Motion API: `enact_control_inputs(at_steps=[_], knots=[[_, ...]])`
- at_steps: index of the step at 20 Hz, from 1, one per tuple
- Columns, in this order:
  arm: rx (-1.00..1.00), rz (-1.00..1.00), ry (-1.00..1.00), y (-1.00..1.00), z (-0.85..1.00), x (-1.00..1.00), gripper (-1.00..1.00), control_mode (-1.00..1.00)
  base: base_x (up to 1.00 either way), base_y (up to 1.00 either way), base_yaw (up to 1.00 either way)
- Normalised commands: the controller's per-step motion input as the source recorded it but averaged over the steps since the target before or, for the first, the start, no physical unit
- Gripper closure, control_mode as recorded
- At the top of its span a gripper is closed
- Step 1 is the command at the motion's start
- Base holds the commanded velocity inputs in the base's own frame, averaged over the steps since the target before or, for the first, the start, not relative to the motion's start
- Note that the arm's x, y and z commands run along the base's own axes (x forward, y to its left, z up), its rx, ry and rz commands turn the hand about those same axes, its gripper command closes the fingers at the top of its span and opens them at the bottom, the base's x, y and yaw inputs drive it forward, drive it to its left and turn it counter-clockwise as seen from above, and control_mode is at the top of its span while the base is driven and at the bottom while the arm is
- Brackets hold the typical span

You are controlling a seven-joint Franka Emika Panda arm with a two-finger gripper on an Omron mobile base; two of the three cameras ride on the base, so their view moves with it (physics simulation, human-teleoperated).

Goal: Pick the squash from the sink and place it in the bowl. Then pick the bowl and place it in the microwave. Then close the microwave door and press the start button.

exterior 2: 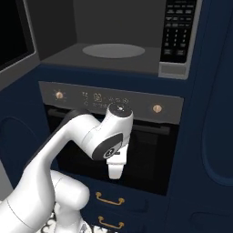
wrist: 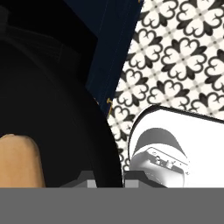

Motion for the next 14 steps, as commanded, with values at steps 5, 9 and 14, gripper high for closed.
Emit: enact_control_inputs(at_steps=[5,9,14], knots=[[0.00,0.00,0.00,0.00,0.00,0.00,1.00,1.00,0.27,0.00,-0.01],[0.00,0.00,0.00,0.00,0.00,0.00,1.00,1.00,0.42,0.00,-0.01],[0.00,0.00,0.00,0.00,0.00,0.00,1.00,1.00,0.20,0.00,0.00]])
